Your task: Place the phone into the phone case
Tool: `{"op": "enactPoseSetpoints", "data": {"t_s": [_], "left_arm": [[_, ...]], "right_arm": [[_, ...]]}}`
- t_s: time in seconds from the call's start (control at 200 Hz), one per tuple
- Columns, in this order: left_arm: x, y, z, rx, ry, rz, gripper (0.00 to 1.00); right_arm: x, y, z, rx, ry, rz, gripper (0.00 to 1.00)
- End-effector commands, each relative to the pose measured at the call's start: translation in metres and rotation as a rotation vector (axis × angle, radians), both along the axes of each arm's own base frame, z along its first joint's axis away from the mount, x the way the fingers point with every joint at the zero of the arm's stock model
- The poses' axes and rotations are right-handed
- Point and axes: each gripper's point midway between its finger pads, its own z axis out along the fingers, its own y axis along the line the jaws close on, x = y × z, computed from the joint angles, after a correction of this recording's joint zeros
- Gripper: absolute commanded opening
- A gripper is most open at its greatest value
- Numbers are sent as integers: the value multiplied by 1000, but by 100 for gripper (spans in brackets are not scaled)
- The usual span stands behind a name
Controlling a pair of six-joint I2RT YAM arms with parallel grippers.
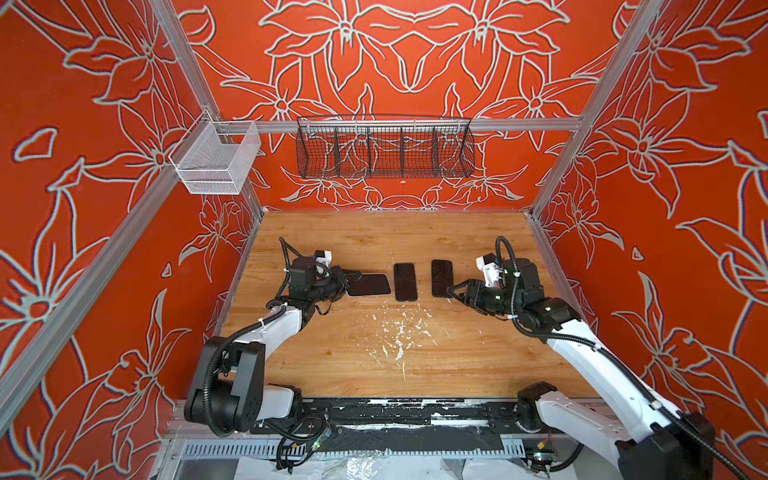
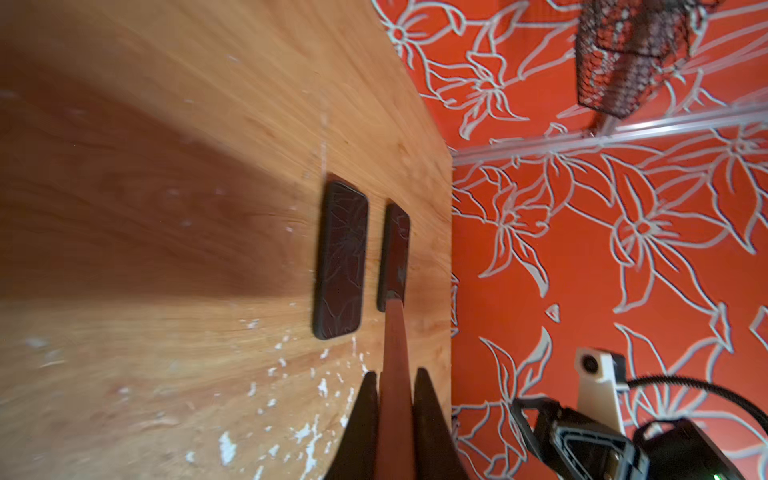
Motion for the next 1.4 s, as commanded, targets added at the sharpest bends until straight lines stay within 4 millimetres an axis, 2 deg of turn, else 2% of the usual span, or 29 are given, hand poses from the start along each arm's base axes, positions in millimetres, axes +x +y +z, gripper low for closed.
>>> {"op": "enactPoseSetpoints", "data": {"t_s": [0.0, 0.23, 0.485, 0.6, 0.706, 0.861, 0.981, 1.156, 1.291, 1.396], "left_arm": [[14, 13, 7, 17, -61, 94, 5], [40, 0, -20, -72, -48, 30, 6], [57, 7, -48, -49, -26, 67, 9], [61, 12, -57, 8, -14, 79, 27], [63, 16, -64, 57, -5, 92, 49], [65, 21, -70, 107, 13, 101, 65], [62, 34, -59, 199, 16, 141, 80], [59, 59, -29, 396, 6, 189, 94], [58, 71, -1, 492, -15, 205, 95], [51, 87, 24, 586, -23, 246, 95]], "right_arm": [[1, -2, -7, -28, -3, 4, 53], [3, 1, -12, -19, 12, 15, 53], [3, 1, -14, -23, 16, 15, 53], [5, 2, -14, -16, 17, 17, 53], [6, 3, -14, -11, 16, 17, 53], [4, 1, -11, -21, 6, 17, 53], [2, -8, -9, -81, -9, 4, 54], [7, -26, -9, -192, -38, -42, 54], [11, -33, -3, -229, -71, -66, 54], [17, -49, -2, -304, -102, -115, 55]]}}
